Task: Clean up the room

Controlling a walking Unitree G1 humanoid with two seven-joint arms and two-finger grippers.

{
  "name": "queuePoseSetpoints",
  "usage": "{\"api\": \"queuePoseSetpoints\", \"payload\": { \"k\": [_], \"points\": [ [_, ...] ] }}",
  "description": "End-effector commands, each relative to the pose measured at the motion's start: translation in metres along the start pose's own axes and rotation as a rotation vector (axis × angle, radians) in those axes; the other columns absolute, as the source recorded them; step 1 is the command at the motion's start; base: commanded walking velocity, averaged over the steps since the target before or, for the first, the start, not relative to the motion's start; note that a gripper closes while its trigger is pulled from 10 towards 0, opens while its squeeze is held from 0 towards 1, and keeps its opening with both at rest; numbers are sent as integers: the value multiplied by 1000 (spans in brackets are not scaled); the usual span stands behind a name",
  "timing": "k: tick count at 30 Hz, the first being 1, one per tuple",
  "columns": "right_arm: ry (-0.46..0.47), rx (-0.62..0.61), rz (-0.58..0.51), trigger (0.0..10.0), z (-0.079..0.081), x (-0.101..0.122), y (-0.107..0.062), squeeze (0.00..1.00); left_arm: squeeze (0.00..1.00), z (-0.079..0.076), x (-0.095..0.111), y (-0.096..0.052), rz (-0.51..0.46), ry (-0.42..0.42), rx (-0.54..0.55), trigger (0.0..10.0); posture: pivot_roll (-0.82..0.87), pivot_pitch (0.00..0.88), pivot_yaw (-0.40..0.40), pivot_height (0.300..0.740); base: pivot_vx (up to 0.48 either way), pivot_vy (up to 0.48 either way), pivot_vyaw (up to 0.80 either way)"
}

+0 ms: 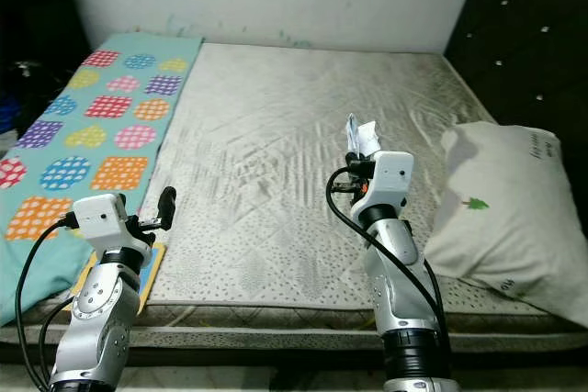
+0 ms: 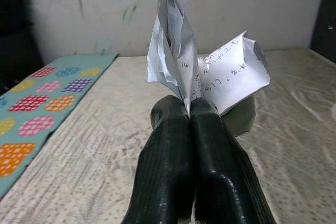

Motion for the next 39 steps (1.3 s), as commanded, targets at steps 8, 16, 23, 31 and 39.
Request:
{"api": "queuePoseSetpoints", "payload": {
  "k": [8, 16, 23, 31, 39],
  "points": [
    [-16, 3, 6, 10000, -2, -1, 1, 0, 0, -4, 0, 1, -4, 12, -7, 10000, -148, 0, -2, 740, 0, 424, 0],
    [-19, 3, 11, 10000, -3, -2, 1, 0, 0, -4, 0, 2, -4, 12, -6, 10000, -149, 0, 0, 740, 0, 454, 0],
    [-22, 2, 18, 10000, -3, -4, 1, 0, 0, -7, 3, 1, -17, 14, -31, 10000, -148, 0, -2, 740, 0, 385, 0],
    [-24, 0, 23, 10000, -3, -6, 0, 0, 0, -11, 3, -1, -13, -3, -65, 10000, -152, 0, 1, 740, 0, 0, 0],
    [-29, 1, 27, 10000, -4, -7, 0, 0, 0, -13, 3, -1, -14, -17, -79, 10000, -153, 0, -3, 740, 0, 0, 0]
  ]
}}
Point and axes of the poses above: a point about 5 cm out from each wrist's last joint towards the gripper, its own y axis pointing out of the wrist towards the gripper, its own x axis along the axis of the wrist's last joint, z = x × y, the point moved 4 cm from there along y, pointing out of the wrist towards the gripper, and after that the axes turned 15 degrees about -y, right-handed, at the moved point
